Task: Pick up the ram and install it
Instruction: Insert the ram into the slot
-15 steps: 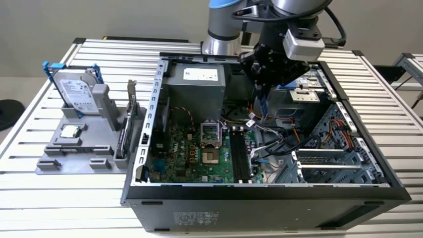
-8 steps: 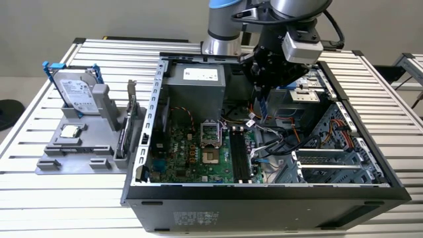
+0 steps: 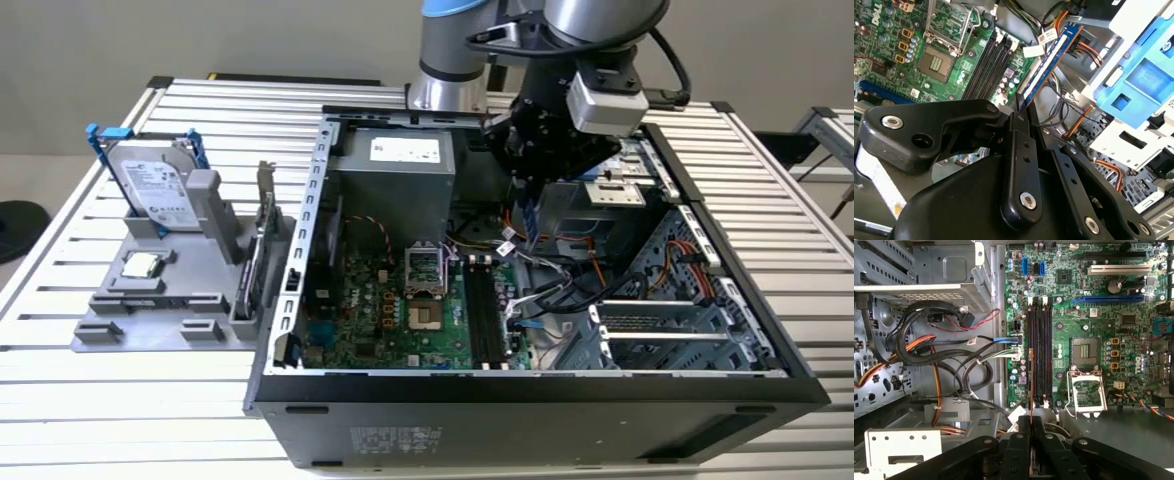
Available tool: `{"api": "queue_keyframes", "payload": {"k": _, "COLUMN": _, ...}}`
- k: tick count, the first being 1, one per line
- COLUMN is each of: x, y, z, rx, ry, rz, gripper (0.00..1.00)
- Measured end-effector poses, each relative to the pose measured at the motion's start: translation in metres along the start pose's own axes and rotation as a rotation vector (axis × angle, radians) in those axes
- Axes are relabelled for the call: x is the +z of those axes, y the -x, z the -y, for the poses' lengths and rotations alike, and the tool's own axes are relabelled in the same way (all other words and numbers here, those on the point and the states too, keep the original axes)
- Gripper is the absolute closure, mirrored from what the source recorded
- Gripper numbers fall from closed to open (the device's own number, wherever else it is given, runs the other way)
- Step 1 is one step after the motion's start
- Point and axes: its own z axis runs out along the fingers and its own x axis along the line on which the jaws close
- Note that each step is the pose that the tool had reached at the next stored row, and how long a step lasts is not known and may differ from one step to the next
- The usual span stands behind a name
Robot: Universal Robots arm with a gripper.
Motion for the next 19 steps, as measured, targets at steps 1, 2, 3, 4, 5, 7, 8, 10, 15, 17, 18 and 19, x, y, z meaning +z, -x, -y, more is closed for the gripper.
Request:
{"api": "queue_keyframes", "payload": {"k": 1, "x": 0.0006, "y": 0.0, "z": 0.0, "rx": 0.0, "ry": 0.0, "rz": 0.0, "gripper": 1.0}}
{"api": "queue_keyframes", "payload": {"k": 2, "x": 0.0013, "y": 0.0, "z": 0.0, "rx": 0.0, "ry": 0.0, "rz": 0.0, "gripper": 1.0}}
{"api": "queue_keyframes", "payload": {"k": 3, "x": 0.002, "y": 0.0, "z": 0.0, "rx": 0.0, "ry": -0.0001, "rz": 0.0, "gripper": 1.0}}
{"api": "queue_keyframes", "payload": {"k": 4, "x": 0.0027, "y": -0.0001, "z": 0.0, "rx": 0.0, "ry": 0.0001, "rz": 0.0, "gripper": 1.0}}
{"api": "queue_keyframes", "payload": {"k": 5, "x": 0.0033, "y": -0.0001, "z": 0.0, "rx": 0.0, "ry": 0.0, "rz": 0.0, "gripper": 1.0}}
{"api": "queue_keyframes", "payload": {"k": 7, "x": 0.0047, "y": -0.0001, "z": 0.0, "rx": 0.001, "ry": 0.0001, "rz": 0.0, "gripper": 1.0}}
{"api": "queue_keyframes", "payload": {"k": 8, "x": 0.0054, "y": -0.0001, "z": 0.0, "rx": 0.001, "ry": 0.0001, "rz": 0.0, "gripper": 1.0}}
{"api": "queue_keyframes", "payload": {"k": 10, "x": 0.0069, "y": -0.0001, "z": 0.0, "rx": 0.001, "ry": -0.0001, "rz": 0.0, "gripper": 1.0}}
{"api": "queue_keyframes", "payload": {"k": 15, "x": 0.0102, "y": -0.0002, "z": 0.0, "rx": 0.001, "ry": -0.0001, "rz": 0.0001, "gripper": 1.0}}
{"api": "queue_keyframes", "payload": {"k": 17, "x": 0.0115, "y": -0.0004, "z": 0.0, "rx": 0.001, "ry": 0.0, "rz": 0.0, "gripper": 1.0}}
{"api": "queue_keyframes", "payload": {"k": 18, "x": 0.0121, "y": -0.0004, "z": 0.0, "rx": 0.001, "ry": 0.0, "rz": 0.0, "gripper": 1.0}}
{"api": "queue_keyframes", "payload": {"k": 19, "x": 0.0128, "y": -0.0004, "z": 0.0, "rx": 0.001, "ry": -0.0001, "rz": 0.0, "gripper": 1.0}}
